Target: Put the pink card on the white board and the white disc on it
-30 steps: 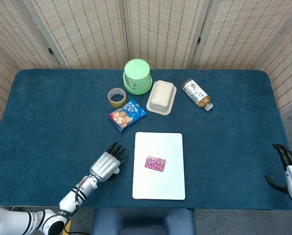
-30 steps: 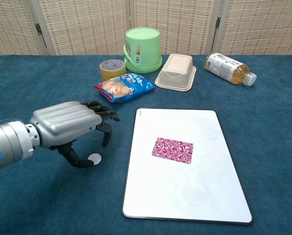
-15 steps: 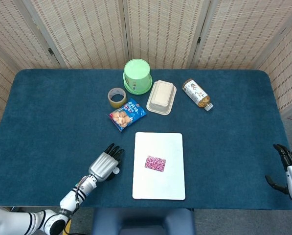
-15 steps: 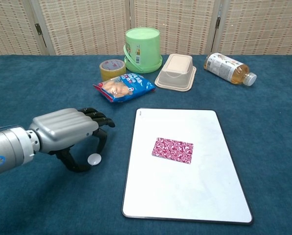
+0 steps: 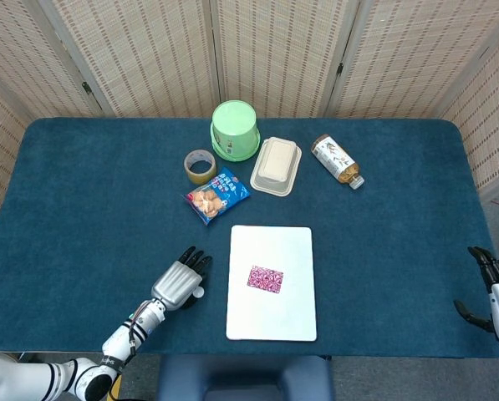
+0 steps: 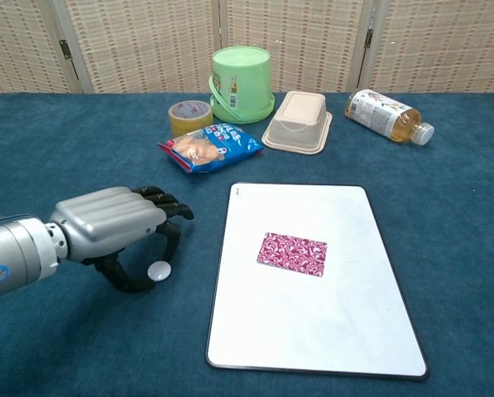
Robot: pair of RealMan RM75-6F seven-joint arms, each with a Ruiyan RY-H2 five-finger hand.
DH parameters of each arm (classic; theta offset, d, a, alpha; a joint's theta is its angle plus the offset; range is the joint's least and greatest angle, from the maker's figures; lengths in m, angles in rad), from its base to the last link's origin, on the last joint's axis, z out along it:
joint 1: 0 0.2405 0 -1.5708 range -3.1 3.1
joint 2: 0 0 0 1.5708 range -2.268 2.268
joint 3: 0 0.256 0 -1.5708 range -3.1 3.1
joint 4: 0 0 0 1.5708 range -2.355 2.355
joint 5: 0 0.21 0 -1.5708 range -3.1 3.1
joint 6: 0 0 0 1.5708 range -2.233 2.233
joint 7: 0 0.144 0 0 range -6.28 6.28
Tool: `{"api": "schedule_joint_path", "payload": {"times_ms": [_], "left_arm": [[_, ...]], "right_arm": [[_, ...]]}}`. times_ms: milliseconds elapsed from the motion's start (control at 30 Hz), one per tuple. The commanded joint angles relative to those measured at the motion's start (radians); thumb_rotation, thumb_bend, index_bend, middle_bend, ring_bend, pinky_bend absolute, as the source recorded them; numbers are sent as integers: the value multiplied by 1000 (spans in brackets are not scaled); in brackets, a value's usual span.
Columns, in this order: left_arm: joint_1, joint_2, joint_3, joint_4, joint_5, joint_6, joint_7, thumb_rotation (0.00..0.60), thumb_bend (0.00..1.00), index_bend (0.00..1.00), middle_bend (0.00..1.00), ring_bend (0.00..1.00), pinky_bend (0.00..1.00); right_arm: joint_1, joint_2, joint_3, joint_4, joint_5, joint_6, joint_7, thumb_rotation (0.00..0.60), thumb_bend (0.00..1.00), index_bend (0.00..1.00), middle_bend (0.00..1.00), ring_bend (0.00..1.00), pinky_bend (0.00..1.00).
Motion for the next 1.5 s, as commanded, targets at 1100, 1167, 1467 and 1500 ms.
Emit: {"api": "schedule_joint_path", "payload": {"times_ms": [1100,1167,1467,1500], "left_arm": [[-267,-208,-247,51,-232,-139,118,600,391,503,136,91,0],[-285,-221,-253,63,-258,-140,134,600,391,503,136,91,0],[-360,-277,-269,115,-353,-138,182,600,390,501,136,91,0],[-367,-283,-269,123,-362,-136,185,600,391,500,136,91,0]], "right_arm": [[-18,4,-1,16,22,6,22,600,246,104,141,207,159],[-19,4,0,18,25,6,25,600,246,104,141,207,159],[-24,6,2,30,36,3,38,600,245,104,141,206,159],[-24,6,2,31,37,3,40,600,245,104,141,206,159]]}}
